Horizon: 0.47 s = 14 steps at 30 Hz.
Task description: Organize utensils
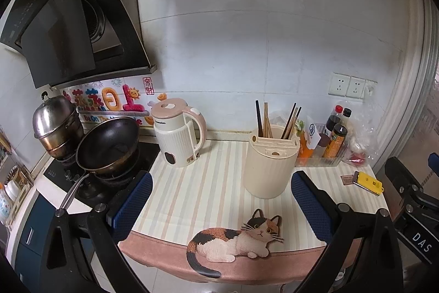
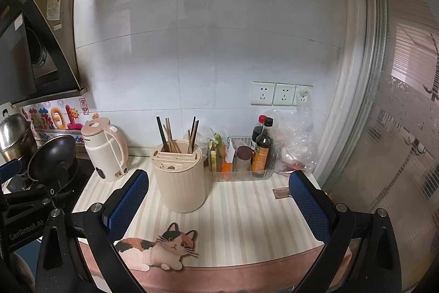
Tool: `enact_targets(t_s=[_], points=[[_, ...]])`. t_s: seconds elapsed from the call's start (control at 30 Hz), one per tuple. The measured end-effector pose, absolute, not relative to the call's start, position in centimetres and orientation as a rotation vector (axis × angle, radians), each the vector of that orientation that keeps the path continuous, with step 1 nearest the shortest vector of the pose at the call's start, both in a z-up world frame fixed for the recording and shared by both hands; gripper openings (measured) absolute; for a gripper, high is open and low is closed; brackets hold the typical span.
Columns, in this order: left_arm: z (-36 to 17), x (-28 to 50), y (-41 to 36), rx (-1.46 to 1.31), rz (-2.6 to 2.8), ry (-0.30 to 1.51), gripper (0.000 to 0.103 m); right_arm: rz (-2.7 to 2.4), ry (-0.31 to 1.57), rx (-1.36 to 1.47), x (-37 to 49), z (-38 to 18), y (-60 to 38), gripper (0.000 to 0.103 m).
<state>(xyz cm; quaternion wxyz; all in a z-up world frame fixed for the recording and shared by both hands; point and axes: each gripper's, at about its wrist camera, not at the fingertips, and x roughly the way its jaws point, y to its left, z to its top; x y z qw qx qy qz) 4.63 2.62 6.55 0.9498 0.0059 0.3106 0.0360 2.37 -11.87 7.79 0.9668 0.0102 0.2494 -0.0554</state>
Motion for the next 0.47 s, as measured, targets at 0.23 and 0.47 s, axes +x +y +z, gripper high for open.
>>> enact_targets(t_s=[0.23, 0.47], points=[[6.57, 4.61, 2.68, 0.013, 0.071, 0.633, 0.103, -0.112, 0.505, 0.022, 2.40, 7.81, -11.86, 0.103], [6.44, 4.68, 2.50, -0.002, 0.079, 0.636, 0.103, -0.107, 0.509, 0.024, 2.62, 7.73, -11.80, 0.103]])
